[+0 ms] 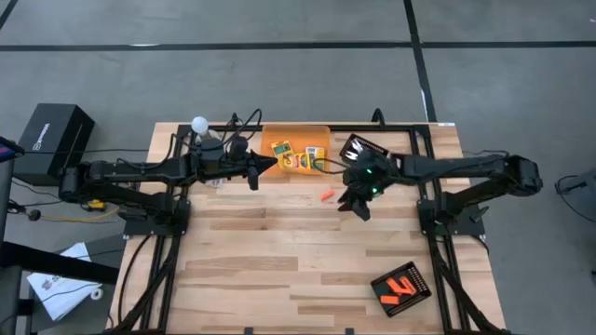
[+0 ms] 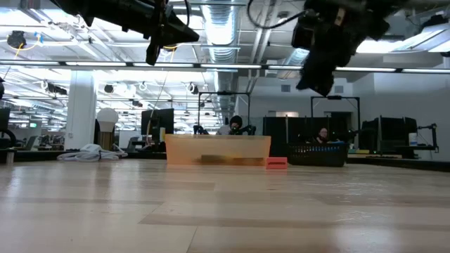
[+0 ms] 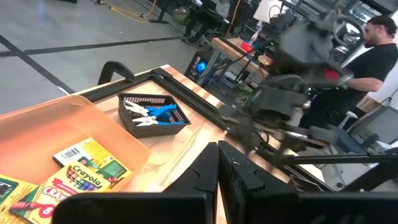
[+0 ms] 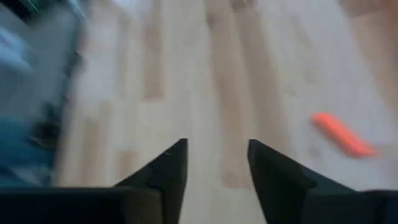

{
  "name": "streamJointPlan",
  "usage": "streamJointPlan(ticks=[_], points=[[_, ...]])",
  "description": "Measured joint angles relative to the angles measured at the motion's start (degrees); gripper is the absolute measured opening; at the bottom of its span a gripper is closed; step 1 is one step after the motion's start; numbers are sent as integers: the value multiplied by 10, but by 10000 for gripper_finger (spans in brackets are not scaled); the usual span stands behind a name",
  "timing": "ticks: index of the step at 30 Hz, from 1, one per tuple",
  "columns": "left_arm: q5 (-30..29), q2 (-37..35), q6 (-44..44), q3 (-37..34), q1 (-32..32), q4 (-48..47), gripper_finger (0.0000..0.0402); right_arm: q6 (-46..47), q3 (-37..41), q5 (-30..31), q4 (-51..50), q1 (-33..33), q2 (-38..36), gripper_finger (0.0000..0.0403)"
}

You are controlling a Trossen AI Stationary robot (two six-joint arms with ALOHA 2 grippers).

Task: Pick & Place School Supplies
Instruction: Put the orange eraser into the bottom black bin

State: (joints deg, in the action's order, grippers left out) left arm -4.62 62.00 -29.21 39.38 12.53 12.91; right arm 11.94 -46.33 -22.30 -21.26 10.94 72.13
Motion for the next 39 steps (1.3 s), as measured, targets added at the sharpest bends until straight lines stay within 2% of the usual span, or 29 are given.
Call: streamJointPlan(ticks=[4, 7, 14, 20, 26, 39], points=[[5, 0, -1, 0, 0, 0, 0, -157, -87, 38, -118, 39, 63, 206], [5, 0, -2, 0, 0, -1, 0, -242, -136, 39, -176, 65, 114, 228], [6, 0, -8, 0, 0, -1, 0, -354, -205, 13, -231, 91, 198, 219], [6, 0, -8, 0, 0, -5, 0, -390, -242, -4, -229, 91, 245, 199], [6, 0, -8, 0, 0, -8, 0, -409, -257, -10, -231, 91, 292, 198], [6, 0, -7, 0, 0, -14, 0, -420, -258, -21, -214, 91, 345, 187]])
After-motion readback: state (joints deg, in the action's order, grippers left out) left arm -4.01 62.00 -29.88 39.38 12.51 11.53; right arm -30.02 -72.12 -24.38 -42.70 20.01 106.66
